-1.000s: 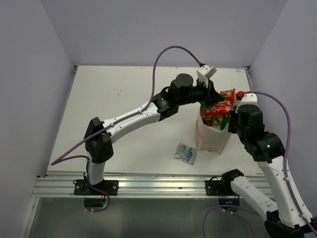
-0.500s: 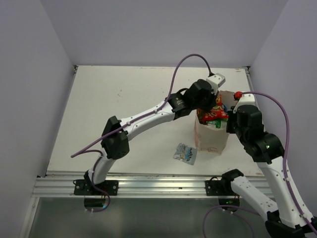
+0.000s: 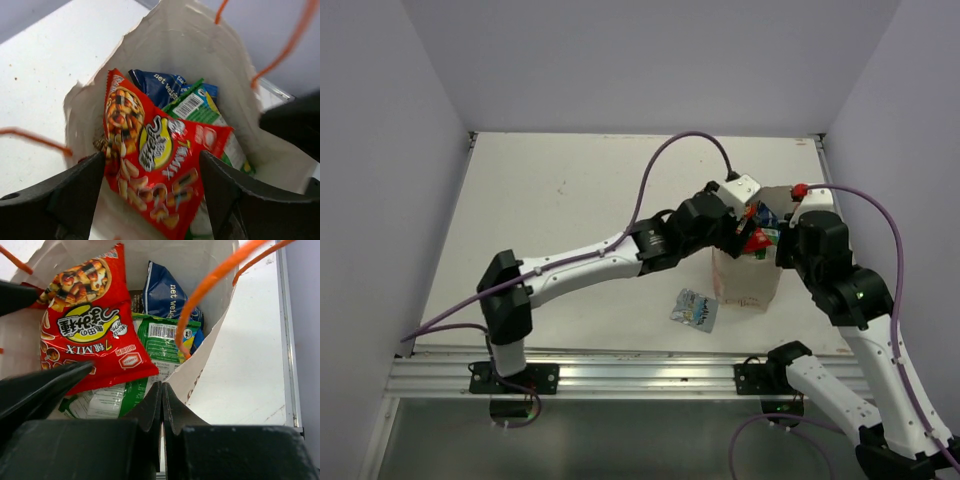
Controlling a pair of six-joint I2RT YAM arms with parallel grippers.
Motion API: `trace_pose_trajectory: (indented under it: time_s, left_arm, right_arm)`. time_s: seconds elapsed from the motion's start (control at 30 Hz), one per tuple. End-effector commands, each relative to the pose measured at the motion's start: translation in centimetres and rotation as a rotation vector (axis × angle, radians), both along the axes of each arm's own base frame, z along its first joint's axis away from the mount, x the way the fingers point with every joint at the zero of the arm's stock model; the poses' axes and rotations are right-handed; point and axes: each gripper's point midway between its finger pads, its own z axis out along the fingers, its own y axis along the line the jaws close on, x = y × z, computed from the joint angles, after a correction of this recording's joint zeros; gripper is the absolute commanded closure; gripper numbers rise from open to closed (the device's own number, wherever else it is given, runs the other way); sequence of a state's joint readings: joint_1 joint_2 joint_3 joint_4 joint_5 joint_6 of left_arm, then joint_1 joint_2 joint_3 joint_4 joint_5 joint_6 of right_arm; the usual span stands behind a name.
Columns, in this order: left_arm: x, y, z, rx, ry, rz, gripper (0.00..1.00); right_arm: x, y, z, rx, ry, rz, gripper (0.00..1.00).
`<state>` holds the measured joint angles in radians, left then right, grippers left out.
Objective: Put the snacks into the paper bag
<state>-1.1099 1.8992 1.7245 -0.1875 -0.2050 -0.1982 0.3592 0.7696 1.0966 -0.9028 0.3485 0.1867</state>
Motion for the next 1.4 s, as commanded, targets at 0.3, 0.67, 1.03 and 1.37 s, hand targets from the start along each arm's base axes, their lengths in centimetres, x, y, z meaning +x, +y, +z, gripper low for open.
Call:
trace_pose_trajectory:
  time_s: [0.3, 0.67, 1.03, 1.37]
  left_arm:
    - [-5.2, 14.4, 11.8, -0.448, -0.266, 0.298, 0.16]
    - [-8.0, 13.1, -12.6, 0.020, 0.134, 0.243, 0.12]
    - [-9.3, 9.9, -19.6, 0.157, 0.235, 0.170, 0.00]
    - [-11.4, 7.1, -21.1, 0.163, 0.246, 0.099, 0.00]
  right_arm:
    - [0.2, 0.4, 0.6, 0.009, -0.018, 0.018, 1.00]
    - [0.1, 0.3, 0.8, 0.011, -0.022, 0.016, 1.00]
    - [0.0, 0.3, 0.8, 0.013, -0.026, 0.014, 1.00]
    - [0.0, 0.3, 0.7, 0.012, -0.025, 0.016, 1.00]
